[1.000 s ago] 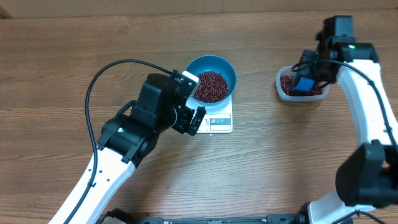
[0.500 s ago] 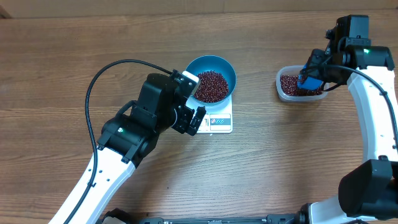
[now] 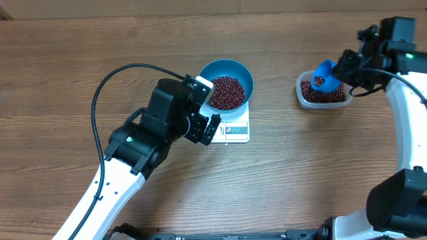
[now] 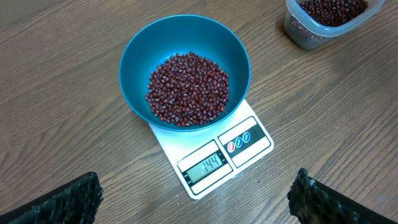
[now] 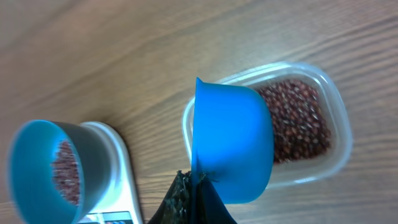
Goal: Scoop item into bowl and weigh 150g on scale
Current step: 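Dip the scoop into the tub with the right gripper and lift a small amount, then carry the scoop with the right gripper over the teal bowl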
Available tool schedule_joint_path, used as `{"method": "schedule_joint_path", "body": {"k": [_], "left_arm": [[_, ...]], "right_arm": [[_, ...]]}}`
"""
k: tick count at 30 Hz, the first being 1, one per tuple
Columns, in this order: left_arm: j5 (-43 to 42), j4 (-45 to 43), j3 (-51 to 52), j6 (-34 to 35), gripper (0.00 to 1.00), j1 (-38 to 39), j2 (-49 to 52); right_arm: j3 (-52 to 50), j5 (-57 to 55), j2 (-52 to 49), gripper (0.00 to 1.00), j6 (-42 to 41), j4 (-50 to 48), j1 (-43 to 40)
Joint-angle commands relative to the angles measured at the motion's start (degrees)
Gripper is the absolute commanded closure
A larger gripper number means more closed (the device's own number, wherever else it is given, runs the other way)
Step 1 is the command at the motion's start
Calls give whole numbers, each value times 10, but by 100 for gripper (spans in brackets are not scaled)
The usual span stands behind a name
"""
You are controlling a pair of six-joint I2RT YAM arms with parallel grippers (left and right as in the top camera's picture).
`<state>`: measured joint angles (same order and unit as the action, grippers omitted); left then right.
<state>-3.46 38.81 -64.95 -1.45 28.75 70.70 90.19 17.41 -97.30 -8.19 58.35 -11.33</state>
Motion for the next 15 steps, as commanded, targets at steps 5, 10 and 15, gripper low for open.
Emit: {"method": "schedule_joint_path", "body": {"k": [5,10,15], "left_arm": [[-6,-1,3,8,1,-2,1],[-6,-1,3,8,0,-2,1],[-6,-7,3,8,1,-2,1]], "right_arm": [[2,221,14,96,77,-35,-33],[3,251,16,96,97,-52,-14],[3,268,22,96,173,-52,29]]}}
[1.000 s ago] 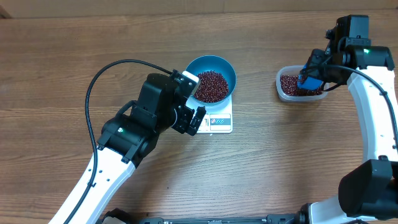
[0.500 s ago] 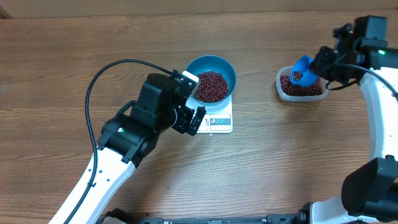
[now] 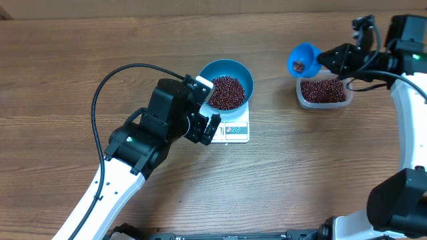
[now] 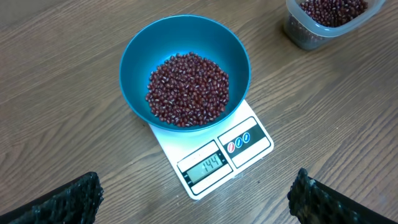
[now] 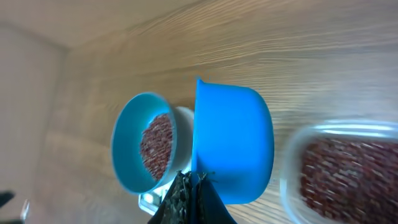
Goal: Scoop item into bowl and weigh 150g on scale
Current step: 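Carry the scoop with the right gripper over the teal bowl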
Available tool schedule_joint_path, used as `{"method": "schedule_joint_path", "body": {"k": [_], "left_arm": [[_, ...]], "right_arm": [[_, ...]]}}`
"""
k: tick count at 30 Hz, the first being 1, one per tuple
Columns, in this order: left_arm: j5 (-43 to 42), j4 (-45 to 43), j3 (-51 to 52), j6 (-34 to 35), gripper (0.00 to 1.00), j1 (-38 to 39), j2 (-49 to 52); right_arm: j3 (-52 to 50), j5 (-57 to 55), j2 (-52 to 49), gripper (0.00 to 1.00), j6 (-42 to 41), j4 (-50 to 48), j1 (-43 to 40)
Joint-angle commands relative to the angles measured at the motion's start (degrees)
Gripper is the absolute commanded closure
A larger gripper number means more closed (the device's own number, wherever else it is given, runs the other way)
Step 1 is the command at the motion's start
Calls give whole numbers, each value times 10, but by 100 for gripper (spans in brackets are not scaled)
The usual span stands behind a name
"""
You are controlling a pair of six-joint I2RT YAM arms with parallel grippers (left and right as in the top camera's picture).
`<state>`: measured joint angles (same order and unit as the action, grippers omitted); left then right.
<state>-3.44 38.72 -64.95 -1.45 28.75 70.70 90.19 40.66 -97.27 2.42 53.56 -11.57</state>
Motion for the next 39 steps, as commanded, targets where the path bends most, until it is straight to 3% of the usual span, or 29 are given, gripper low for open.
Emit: {"method": "schedule_joint_path", "body": {"k": [1,10,17,24,33,39], "left_arm": [[-6,-7,3,8,1,-2,1],[-6,-12,3,8,1,-2,1],[-6,-12,3,8,0,-2,1],[-6,-13,3,8,0,-2,1],[-6,-13,3,8,0,-2,1],[-6,-13,3,8,0,-2,1]], "right_arm": [[3,36,23,96,82,-4,41],[3,27,33,96,190,-13,125],[3,-6,33,96,222,-37,183],[3,-118,33,96,239,-56,246],[3,-364,33,96,239,-75,345],[3,-408,33,96,238,-75,366]]}}
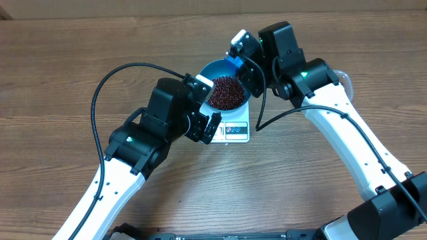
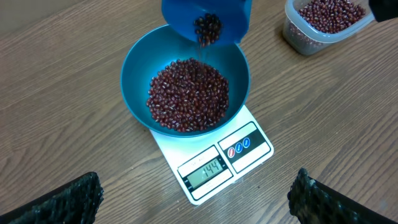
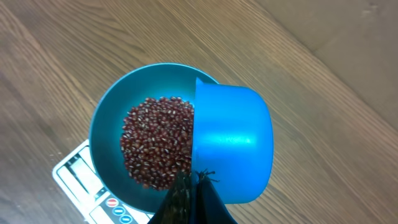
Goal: Scoop item into bowl and weigh 150g on scale
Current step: 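Carry the scoop with the right gripper over the teal bowl, then tilt the scoop with the right gripper to add beans until 150 g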
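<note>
A teal bowl (image 2: 134, 93) of red beans (image 2: 186, 99) stands on the white scale (image 2: 252, 146), whose display (image 2: 208, 168) reads 144. The blue scoop (image 2: 208, 15) hangs tilted over the bowl's far rim with a few beans at its mouth. My right gripper (image 3: 196, 186) is shut on the handle of the scoop (image 3: 233, 143), above the bowl (image 3: 102, 134). My left gripper (image 2: 196, 183) stands open just in front of the scale, holding nothing; in the overhead view it (image 1: 208, 127) sits beside the scale (image 1: 235, 131).
A clear plastic container (image 2: 323, 22) with more red beans stands to the right of the bowl; in the overhead view the right arm hides most of the container (image 1: 343, 79). A black cable (image 1: 113, 80) loops over the left arm. Bare wooden table (image 1: 60, 67) surrounds everything.
My right gripper has moved the scoop from beside the bean container leftward to over the bowl, now tilted mouth down. The display still reads 144. The left arm has not moved.
The scoop was first down in the bean container, held by my right gripper. Then it was raised just left of the container with beans inside. Now it hangs tilted over the bowl on the scale, with the reading at 144 throughout.
</note>
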Available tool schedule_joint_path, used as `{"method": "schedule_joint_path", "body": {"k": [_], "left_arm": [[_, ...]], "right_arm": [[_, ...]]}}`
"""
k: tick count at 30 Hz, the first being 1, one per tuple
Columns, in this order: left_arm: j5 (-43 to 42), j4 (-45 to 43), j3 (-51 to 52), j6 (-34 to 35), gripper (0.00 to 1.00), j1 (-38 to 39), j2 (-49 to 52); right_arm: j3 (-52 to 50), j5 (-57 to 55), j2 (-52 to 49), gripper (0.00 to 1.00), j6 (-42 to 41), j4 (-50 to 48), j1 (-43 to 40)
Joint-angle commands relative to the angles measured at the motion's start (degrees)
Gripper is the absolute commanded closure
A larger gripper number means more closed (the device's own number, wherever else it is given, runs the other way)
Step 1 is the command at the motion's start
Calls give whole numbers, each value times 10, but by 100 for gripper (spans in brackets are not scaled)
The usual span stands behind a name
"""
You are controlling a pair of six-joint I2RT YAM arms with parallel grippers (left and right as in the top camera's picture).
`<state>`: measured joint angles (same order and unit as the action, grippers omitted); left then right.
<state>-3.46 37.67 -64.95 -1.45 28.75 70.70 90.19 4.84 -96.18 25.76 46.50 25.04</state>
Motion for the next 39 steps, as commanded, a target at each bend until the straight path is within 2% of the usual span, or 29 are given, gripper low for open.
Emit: {"method": "schedule_joint_path", "body": {"k": [1,9,14,19,39], "left_arm": [[-6,-3,3,8,1,-2,1],[-6,-3,3,8,1,-2,1],[-6,-2,3,8,0,-2,1],[-7,-2,3,8,0,-2,1],[-6,-2,3,8,0,-2,1]], "right_arm": [[3,-50,22,96,5,-5,0],[3,-47,22,96,-3,-4,0],[3,-35,22,96,-49,-2,0],[2,5,22,96,-50,1,0],[2,6,22,96,-49,1,0]]}}
